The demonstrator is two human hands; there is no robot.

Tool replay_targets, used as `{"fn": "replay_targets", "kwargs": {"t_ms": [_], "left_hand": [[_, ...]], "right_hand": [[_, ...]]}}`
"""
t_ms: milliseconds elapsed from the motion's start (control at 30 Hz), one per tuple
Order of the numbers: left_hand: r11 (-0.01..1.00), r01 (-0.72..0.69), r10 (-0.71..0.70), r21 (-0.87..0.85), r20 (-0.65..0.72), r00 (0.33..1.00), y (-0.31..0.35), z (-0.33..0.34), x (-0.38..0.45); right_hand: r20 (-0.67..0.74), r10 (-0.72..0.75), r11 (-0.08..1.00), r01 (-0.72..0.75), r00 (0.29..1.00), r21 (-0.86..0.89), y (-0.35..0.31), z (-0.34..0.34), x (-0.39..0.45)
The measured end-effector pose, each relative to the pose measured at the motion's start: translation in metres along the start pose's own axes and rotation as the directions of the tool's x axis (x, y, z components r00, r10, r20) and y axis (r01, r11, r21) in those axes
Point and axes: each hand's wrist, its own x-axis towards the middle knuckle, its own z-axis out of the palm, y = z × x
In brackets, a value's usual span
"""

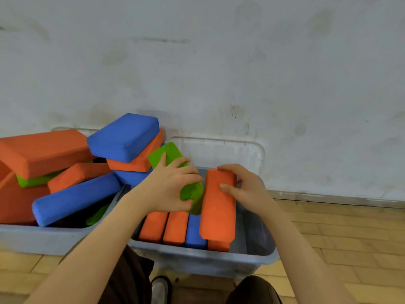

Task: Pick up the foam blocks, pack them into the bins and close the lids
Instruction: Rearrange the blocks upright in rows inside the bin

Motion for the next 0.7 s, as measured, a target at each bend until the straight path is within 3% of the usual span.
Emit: {"fn": "replay_targets", "kwargs": {"t_ms": [100, 200, 267, 367, 467, 600, 700], "left_hand": [[0.988, 0.064, -0.045, -0.142, 0.137, 0.990, -0.001, 0.040, -0.013], [0.911, 0.223, -0.200, -0.346, 0.101, 0.975, 0.001, 0.074, -0.023], [0.886, 0.240, -0.235, -0.396, 0.062, 0.970, 0.001, 0.083, -0.021], [0.959, 0.246, -0.245, -0.140, 0.024, 0.969, 0.002, 0.083, -0.010], [0.921, 0.385, -0.388, 0.067, 0.041, 0.921, 0.008, 0.078, -0.002], [0.889, 0.444, -0.449, 0.113, 0.025, 0.893, 0.021, 0.080, -0.002], [0.858, 0.500, -0.506, 0.116, 0.033, 0.862, 0.031, 0.082, 0.000]], "right_hand": [[0.015, 0.069, 0.997, -0.070, 0.998, 0.043, 0.019, 0.012, -0.003], [-0.086, 0.025, 1.000, -0.025, 0.996, -0.004, 0.026, 0.013, -0.002], [-0.137, -0.021, 0.995, 0.008, 0.990, -0.096, 0.029, 0.015, 0.000], [-0.132, -0.018, 0.968, -0.016, 0.991, -0.251, 0.033, 0.019, -0.004], [-0.082, 0.053, 0.922, -0.081, 0.995, -0.379, 0.038, 0.017, -0.010], [-0.186, 0.010, 0.919, -0.082, 0.982, -0.385, 0.035, 0.011, -0.013], [-0.089, 0.055, 0.890, -0.089, 0.995, -0.447, 0.035, 0.004, -0.018]]}}
